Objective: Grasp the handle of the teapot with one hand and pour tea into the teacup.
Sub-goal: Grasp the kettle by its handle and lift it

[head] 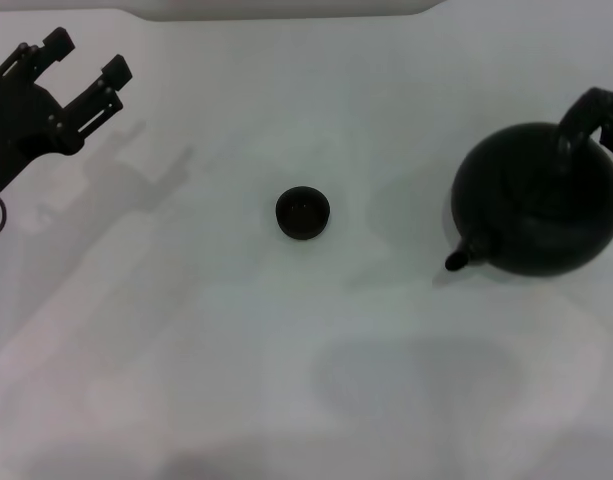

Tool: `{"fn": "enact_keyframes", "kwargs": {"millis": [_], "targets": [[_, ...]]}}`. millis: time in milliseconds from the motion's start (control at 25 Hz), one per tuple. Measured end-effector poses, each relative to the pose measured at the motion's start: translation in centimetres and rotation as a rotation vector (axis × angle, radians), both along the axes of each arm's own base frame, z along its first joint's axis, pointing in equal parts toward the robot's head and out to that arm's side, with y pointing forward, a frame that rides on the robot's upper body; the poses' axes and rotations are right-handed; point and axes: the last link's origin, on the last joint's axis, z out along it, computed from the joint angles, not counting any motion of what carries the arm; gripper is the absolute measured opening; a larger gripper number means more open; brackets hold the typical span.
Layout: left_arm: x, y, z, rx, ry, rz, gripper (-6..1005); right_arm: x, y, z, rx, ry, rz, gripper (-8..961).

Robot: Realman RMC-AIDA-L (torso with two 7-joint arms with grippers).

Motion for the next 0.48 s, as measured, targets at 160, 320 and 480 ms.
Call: {"fn": "enact_keyframes", "kwargs": {"millis": [160, 320, 480], "targets": [[0.1, 0.1, 0.0, -0.001, -0.001, -0.001, 772, -1.2, 1.4, -0.2, 0.023, 0.019, 0.024, 138], [-0.1, 0.0, -0.1, -0.002, -0.001, 0.006, 773, -2.7, 2.6, -1.2, 0.039, 0.020, 0.065, 137], [-0.2, 0.0, -0.1, -0.003, -0.009, 0.014, 771, -4.0, 3.6, -2.2, 0.075, -0.004, 0.135, 135]]}}
